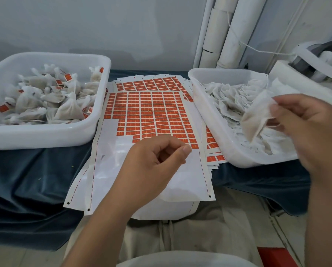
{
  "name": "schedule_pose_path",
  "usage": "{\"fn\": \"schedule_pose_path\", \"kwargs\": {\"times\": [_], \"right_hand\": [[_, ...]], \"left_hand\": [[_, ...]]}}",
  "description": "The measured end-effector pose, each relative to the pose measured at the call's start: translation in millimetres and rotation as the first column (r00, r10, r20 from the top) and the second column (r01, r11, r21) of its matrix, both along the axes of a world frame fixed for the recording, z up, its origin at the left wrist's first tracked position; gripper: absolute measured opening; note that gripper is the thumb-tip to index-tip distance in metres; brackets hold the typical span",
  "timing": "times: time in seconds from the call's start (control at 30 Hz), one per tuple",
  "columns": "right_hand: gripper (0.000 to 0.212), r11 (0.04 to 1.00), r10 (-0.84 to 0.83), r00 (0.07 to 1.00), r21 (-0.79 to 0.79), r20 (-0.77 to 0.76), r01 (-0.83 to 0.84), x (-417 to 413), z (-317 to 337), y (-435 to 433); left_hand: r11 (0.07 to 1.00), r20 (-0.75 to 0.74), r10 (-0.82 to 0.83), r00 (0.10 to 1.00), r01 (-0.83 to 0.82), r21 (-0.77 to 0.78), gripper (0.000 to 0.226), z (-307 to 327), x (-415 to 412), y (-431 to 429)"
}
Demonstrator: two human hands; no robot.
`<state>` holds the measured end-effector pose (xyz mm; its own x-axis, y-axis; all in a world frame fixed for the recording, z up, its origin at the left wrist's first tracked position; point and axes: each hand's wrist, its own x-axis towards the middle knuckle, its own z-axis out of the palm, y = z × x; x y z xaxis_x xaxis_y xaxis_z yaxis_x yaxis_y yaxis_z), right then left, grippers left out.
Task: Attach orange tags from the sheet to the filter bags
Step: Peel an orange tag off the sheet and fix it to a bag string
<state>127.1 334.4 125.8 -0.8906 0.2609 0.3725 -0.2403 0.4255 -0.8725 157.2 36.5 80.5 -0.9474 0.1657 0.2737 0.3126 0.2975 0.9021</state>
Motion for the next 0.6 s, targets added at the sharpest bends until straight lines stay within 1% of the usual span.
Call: {"fn": "schedule_pose_path", "kwargs": {"times": [0.07, 0.1, 0.17, 0.23, 0.27, 0.3, 0.33, 0.37, 0.43, 0.5, 0.57, 0.6], "right_hand": [[0.019, 0.992, 0.122, 0.993, -0.029, 0.007, -0.122, 0, -4, -19], [0.024, 0.982, 0.187, 0.982, -0.027, 0.012, -0.187, 0, -7, -29], [0.033, 0.949, 0.316, 0.948, -0.007, 0.021, -0.316, 2, -13, -49], [0.032, 0.897, 0.427, 0.903, 0.102, 0.049, -0.430, 6, -18, -68], [0.031, 0.863, 0.468, 0.881, 0.176, 0.071, -0.473, 7, -20, -77], [0.030, 0.831, 0.502, 0.861, 0.228, 0.086, -0.507, 7, -23, -82], [0.029, 0.814, 0.522, 0.847, 0.240, 0.096, -0.529, 7, -26, -87], [0.027, 0.810, 0.531, 0.841, 0.228, 0.104, -0.540, 7, -28, -90], [0.024, 0.821, 0.528, 0.842, 0.185, 0.115, -0.540, 6, -31, -93], [0.023, 0.843, 0.507, 0.853, 0.134, 0.122, -0.521, 4, -36, -93], [0.025, 0.868, 0.492, 0.859, -0.002, 0.141, -0.497, 2, -40, -96], [0.028, 0.871, 0.491, 0.853, -0.075, 0.175, -0.486, 2, -40, -98]], "left_hand": [[1.000, 0.020, -0.002, 1.000, 0.001, 0.008, 0.013, -2, 0, 2], [1.000, 0.027, 0.013, 1.000, -0.013, 0.009, 0.019, -4, -1, 4], [0.999, 0.025, 0.045, 0.999, -0.045, -0.008, 0.041, -8, -3, 7], [1.000, 0.039, 0.015, 0.999, -0.015, -0.006, 0.062, -10, -4, 8], [0.999, 0.063, -0.023, 0.998, 0.022, 0.024, 0.063, -11, -5, 8], [0.995, 0.086, -0.071, 0.994, 0.064, 0.077, 0.055, -12, -6, 8], [0.987, 0.102, -0.105, 0.989, 0.091, 0.132, 0.042, -14, -6, 8], [0.982, 0.111, -0.105, 0.988, 0.086, 0.166, 0.030, -15, -7, 8], [0.981, 0.120, -0.032, 0.992, 0.007, 0.196, 0.014, -18, -8, 9], [0.977, 0.135, 0.057, 0.989, -0.083, 0.198, 0.014, -23, -10, 10], [0.968, 0.170, 0.124, 0.978, -0.157, 0.195, 0.016, -26, -13, 11], [0.964, 0.181, 0.141, 0.973, -0.176, 0.199, 0.016, -27, -13, 11]]}}
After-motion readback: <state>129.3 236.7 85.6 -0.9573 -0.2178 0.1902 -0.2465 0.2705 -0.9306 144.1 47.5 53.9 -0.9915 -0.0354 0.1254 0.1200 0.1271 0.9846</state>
